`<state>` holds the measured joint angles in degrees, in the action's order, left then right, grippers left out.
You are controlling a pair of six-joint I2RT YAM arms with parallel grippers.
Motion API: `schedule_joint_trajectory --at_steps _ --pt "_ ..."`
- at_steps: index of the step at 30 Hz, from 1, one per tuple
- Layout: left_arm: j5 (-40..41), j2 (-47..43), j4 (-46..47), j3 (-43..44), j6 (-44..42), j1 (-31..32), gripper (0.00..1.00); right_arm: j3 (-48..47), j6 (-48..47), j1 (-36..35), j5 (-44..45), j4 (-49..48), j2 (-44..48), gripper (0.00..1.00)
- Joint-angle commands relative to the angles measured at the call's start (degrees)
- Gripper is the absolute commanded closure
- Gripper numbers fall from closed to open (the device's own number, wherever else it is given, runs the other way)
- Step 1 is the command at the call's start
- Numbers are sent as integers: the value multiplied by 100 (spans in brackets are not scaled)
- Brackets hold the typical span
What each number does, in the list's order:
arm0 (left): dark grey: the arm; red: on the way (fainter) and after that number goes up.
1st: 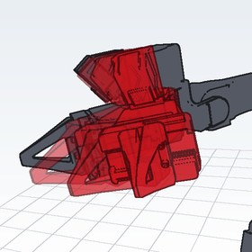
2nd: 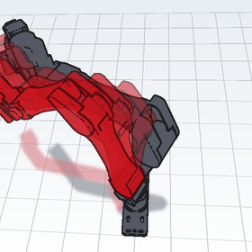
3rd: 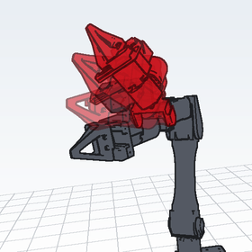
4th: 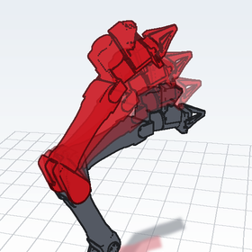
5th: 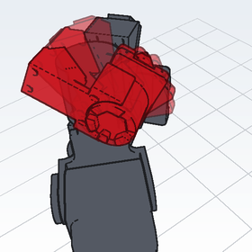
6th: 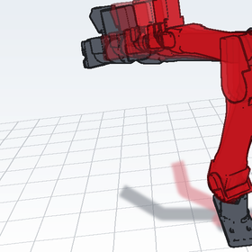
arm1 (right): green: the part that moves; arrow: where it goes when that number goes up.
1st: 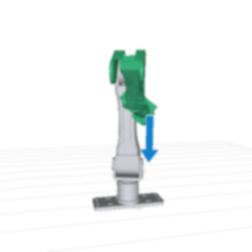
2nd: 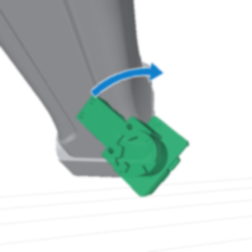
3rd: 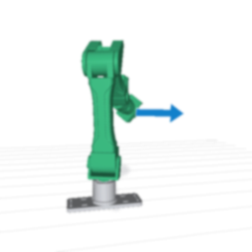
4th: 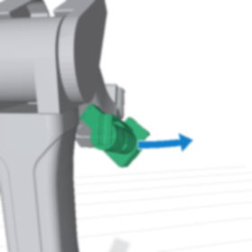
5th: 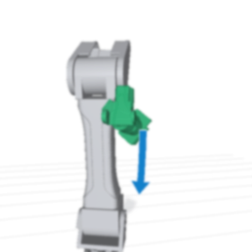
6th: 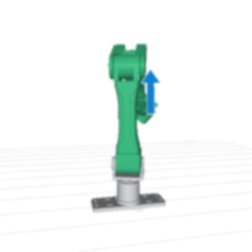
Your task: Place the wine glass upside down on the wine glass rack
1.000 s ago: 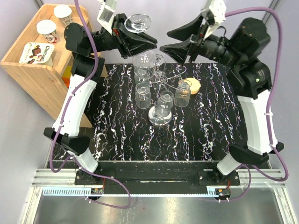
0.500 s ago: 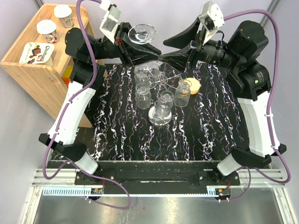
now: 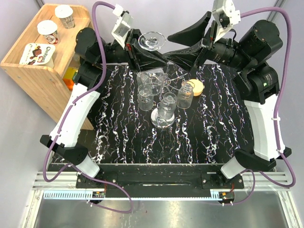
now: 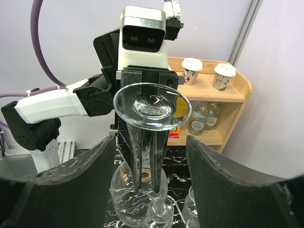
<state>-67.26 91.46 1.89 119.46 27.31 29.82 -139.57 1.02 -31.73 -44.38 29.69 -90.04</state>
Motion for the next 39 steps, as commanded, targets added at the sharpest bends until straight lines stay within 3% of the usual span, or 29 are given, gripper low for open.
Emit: schedule_joint_trajectory --at_steps 1,24,30,39 --pt "152 -120 162 95 -121 94 100 -1 337 -18 -159 -315 -66 34" --pt "416 144 399 271 -104 366 100 237 1753 -27 -782 -1703 -506 38" --pt "469 170 1375 -159 600 524 100 421 2122 -27 -1064 -2467 -567 44" --pt "820 118 234 -327 -454 858 100 571 2491 -44 -1134 -2916 -725 63"
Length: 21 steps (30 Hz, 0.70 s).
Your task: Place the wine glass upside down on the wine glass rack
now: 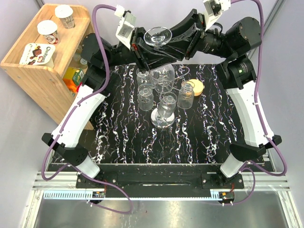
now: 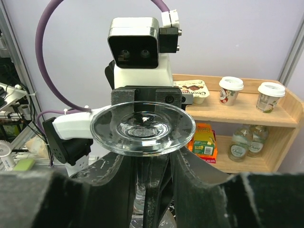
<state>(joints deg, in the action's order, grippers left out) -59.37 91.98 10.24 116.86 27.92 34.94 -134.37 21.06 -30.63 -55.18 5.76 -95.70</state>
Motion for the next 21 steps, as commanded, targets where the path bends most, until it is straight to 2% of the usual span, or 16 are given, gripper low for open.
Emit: schedule_joint_trajectory --at_steps 1,8,10,14,17,21 --pt "101 83 -689 -49 -594 364 100 33 513 -154 -54 -514 -168 65" --pt "330 188 -1164 83 -929 461 100 -178 426 -145 60 -708 -186 90" --pt "339 206 -1182 65 -938 461 96 -230 417 -153 95 -681 -168 95" --pt "339 197 -1243 48 -999 461 94 -371 390 -154 121 -664 -186 100" --pt "400 171 -1288 48 -1069 453 92 -511 417 -154 183 -611 -212 100" --pt "365 136 -1332 39 -1140 461 78 -591 425 -145 192 -611 -238 100"
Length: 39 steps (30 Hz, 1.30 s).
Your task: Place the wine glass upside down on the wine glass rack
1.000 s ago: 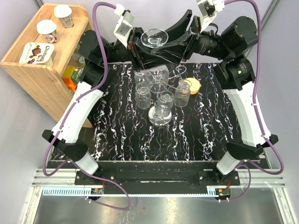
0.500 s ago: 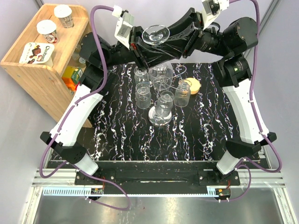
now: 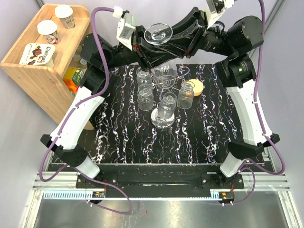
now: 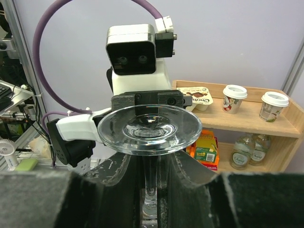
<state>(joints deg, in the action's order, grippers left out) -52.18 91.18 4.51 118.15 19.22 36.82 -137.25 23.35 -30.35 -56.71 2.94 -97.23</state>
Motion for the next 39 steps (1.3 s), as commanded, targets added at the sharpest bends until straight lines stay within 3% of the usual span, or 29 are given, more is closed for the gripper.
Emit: schedule_joint_trajectory --at_steps 1,10,20,29,33,39 --pt "-345 199 -776 -99 -296 273 75 -337 187 -173 345 -329 -94 100" --pt "-599 129 -584 -169 -165 186 49 -618 99 -156 406 -136 -121 100" --pt "-987 6 998 -564 1215 -359 51 -759 108 -6 433 -127 -68 100" --pt "-943 -109 1034 -653 1295 -632 48 -961 169 29 441 -136 -138 100" --pt "-934 -100 1017 -530 1312 -746 40 -944 187 29 397 -118 -130 100" --pt "-872 -47 753 -293 1154 -825 41 -909 169 29 389 -83 -129 100"
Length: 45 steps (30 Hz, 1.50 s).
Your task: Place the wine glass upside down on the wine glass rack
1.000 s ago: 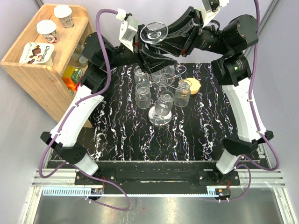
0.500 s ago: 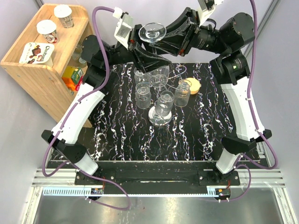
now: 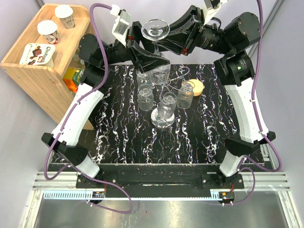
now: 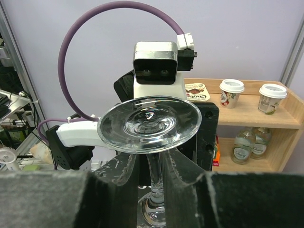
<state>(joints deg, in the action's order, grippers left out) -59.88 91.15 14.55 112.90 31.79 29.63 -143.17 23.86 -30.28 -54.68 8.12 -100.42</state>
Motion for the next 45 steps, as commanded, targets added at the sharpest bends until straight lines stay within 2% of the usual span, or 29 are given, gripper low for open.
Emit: schedule_joint_trajectory --at_steps 1,8,10,12,24,31,33,35,36,40,45 --pt "-94 -36 -250 258 -103 -115 42 -316 102 22 194 -610 190 100" --pt "-94 -28 -233 408 -50 -168 53 -299 40 22 176 -540 216 100" --pt "-112 -28 -303 434 -102 -194 61 -308 31 22 159 -522 216 100" --pt "-94 -45 -426 435 -208 -203 64 -316 5 22 159 -513 216 100" --pt "-173 -221 -831 268 -577 -300 66 -395 -92 22 194 -408 225 100" --pt "-209 -362 -857 74 -639 -361 55 -431 -118 23 212 -381 207 100" --pt "-209 -370 -857 92 -648 -370 57 -431 -109 31 220 -381 207 100" --pt "-209 -353 -857 109 -630 -370 65 -431 -127 22 220 -373 198 100" --pt "-209 -353 -840 118 -622 -370 66 -431 -136 22 229 -373 198 100" --pt "-217 -265 -620 135 -420 -370 61 -413 -136 23 229 -346 199 100" --pt "-235 -133 -260 136 -42 -361 64 -413 -144 22 229 -320 198 100"
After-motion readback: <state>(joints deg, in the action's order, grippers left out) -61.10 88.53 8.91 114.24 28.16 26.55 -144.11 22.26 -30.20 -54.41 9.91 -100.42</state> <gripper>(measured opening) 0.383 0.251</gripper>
